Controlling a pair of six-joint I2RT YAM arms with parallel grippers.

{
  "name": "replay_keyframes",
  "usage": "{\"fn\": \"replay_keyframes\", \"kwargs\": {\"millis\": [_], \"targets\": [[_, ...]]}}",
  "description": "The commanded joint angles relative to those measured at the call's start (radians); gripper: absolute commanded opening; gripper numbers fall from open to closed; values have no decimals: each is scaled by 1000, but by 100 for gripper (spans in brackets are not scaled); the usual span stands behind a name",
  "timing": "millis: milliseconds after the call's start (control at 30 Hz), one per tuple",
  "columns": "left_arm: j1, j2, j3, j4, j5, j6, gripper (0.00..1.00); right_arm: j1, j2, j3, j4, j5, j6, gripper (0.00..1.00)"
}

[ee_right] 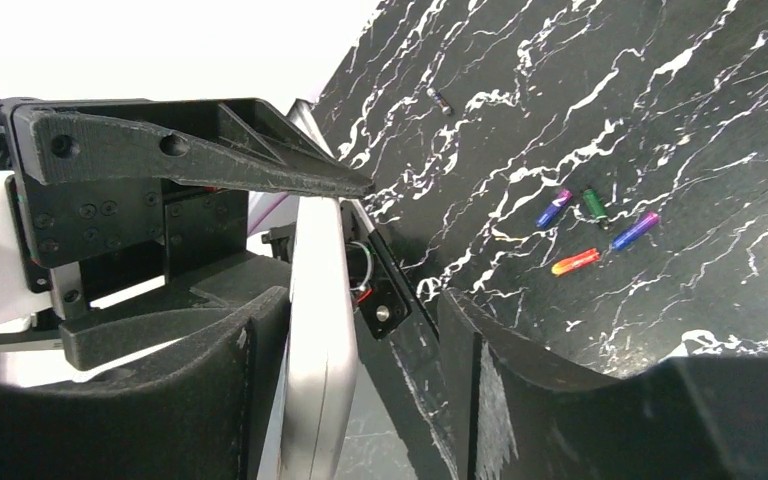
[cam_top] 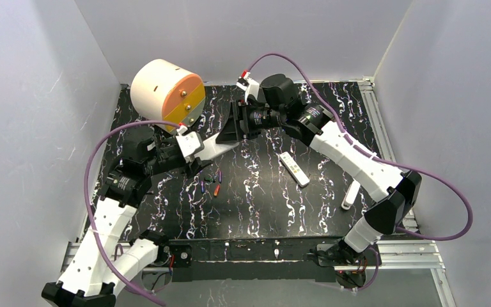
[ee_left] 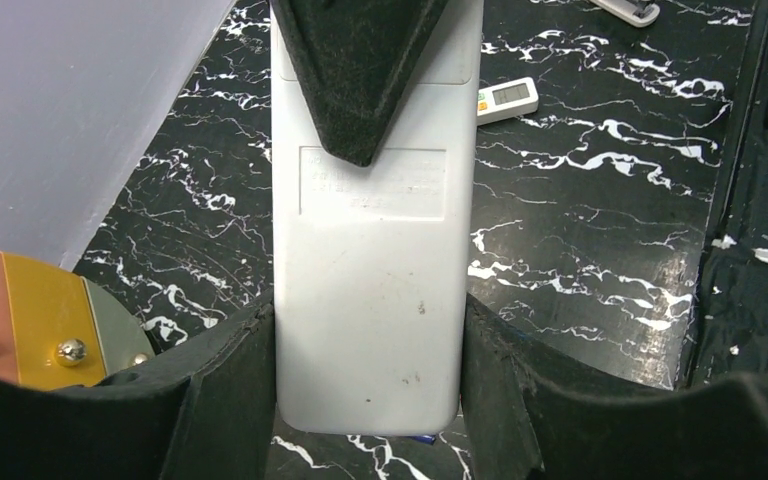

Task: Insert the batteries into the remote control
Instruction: Turn over the remote control.

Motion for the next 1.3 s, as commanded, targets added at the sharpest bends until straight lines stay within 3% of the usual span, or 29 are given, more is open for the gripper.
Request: {"fn": "replay_keyframes", "kwargs": {"millis": [0, 100, 167, 267, 300, 367, 400, 433, 567, 800, 900, 1033, 1267], "targets": [[0, -33, 35, -18, -3, 65, 0, -8, -25, 3, 29, -54, 34, 62], [0, -31, 30, -21, -15, 70, 0, -17, -50, -33, 81, -107, 75, 53], [-1, -28, 28, -23, -16, 74, 0, -21, -64, -44, 88, -136, 80, 36], [0, -33, 26, -15, -10, 48, 0, -25, -78, -49, 77, -152, 68, 20], [-1, -42, 24, -11, -7, 35, 4, -27, -83, -55, 78, -153, 68, 17], [0, -60, 7, 21, -4, -25, 57, -29, -100, -83, 127, -155, 78, 15], [-1, -73, -7, 60, -13, -71, 90, -32, -113, -113, 182, -156, 98, 15], [0, -85, -23, 109, -27, -133, 98, -35, -132, -151, 252, -155, 127, 15], [-1, -83, -24, 261, -96, -456, 98, -63, -196, -298, 536, -108, 242, 16], [0, 3, 10, 480, -104, -1068, 98, -75, -291, -444, 840, 48, 324, 16], [0, 11, 32, 499, -240, -1294, 98, -76, -350, -505, 947, 129, 338, 16], [-2, -8, -59, 801, -284, -1619, 99, -74, -401, -641, 1194, 227, 473, 16], [-9, 33, -89, 838, -288, -1810, 89, -74, -351, -724, 1488, 247, 638, 19]]}}
